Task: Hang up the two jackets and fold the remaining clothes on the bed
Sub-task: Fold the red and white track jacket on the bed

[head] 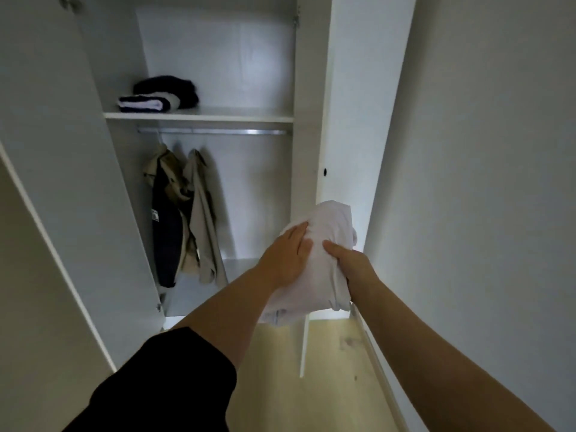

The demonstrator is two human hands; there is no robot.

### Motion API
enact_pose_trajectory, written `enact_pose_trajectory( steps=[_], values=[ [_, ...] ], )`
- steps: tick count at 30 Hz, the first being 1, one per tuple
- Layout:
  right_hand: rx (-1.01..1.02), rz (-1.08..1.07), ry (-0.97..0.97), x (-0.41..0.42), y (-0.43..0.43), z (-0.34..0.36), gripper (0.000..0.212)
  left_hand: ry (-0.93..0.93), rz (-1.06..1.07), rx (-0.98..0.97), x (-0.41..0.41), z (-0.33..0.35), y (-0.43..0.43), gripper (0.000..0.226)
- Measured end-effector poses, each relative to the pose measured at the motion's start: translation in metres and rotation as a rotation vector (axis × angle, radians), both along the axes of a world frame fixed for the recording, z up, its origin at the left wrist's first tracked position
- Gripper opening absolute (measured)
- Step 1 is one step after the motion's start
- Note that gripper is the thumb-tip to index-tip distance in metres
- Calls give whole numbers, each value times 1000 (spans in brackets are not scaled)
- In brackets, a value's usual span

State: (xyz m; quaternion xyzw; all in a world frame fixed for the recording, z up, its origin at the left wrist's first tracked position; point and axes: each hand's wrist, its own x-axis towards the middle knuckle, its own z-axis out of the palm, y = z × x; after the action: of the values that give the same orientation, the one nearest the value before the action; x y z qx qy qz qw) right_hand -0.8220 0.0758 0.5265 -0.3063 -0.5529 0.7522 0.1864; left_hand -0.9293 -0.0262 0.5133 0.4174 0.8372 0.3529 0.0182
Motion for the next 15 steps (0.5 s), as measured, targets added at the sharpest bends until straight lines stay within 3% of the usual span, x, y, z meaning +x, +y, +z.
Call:
enact_pose_trajectory(
  steps=[3, 8, 10, 12, 15],
  values=[
    [-96, 6, 21, -67, -32, 31, 27, -59, -81, -62, -62, 27, -50, 54],
    [-185, -51, 161, -172, -82, 91, 39, -39, -94, -8, -154, 72, -125, 65],
    [-206, -19, 216, -208, -96, 112, 40, 33, -59, 79, -182, 84, -146, 78],
    [-164, 40, 249, -242, -104, 130, 17, 142, -36, 141, -213, 91, -162, 97],
    [-101, 70, 293, -290, -109, 151, 24, 500, 91, 104, -264, 97, -171, 108]
  ],
)
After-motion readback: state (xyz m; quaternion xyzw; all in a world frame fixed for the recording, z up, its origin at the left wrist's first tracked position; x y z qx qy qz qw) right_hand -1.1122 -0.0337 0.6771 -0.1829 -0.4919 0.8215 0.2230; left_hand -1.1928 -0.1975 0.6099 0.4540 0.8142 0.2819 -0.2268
